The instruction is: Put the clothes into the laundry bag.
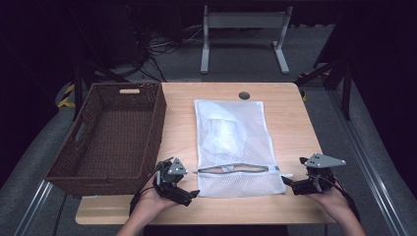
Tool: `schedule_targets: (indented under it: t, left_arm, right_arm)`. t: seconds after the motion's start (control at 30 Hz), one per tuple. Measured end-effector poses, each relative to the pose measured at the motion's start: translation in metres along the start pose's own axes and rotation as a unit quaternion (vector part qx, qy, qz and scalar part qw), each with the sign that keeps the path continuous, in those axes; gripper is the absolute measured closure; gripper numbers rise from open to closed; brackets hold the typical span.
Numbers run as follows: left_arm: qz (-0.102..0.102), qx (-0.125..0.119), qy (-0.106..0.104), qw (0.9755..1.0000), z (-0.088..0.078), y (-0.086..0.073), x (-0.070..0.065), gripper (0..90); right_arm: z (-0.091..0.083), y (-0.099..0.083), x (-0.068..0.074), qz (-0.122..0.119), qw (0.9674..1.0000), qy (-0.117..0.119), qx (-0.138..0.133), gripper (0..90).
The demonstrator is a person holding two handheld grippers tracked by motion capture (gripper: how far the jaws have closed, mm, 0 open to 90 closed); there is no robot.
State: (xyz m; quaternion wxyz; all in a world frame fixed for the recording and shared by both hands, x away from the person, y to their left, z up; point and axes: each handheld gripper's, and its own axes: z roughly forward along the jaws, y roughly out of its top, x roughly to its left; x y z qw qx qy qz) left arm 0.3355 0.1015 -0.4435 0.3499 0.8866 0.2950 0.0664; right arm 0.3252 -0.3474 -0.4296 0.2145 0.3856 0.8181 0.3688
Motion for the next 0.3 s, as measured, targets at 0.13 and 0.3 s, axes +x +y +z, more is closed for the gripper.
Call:
schedule_targets:
  t: [0.13, 0.3]
  left_arm:
    - [0.000, -0.001, 0.002, 1.0000, 0.0004, -0.0001, 0.0012, 2.5]
    - [0.002, -0.002, 0.003, 1.0000, 0.0002, 0.0003, 0.0014, 2.7]
  right_arm:
    - [0.0006, 0.0000, 0.0003, 0.000, 1.0000, 0.002, 0.002, 3.2]
    - [0.0005, 0.0002, 0.0005, -0.001, 1.0000, 0.004, 0.000, 3.1]
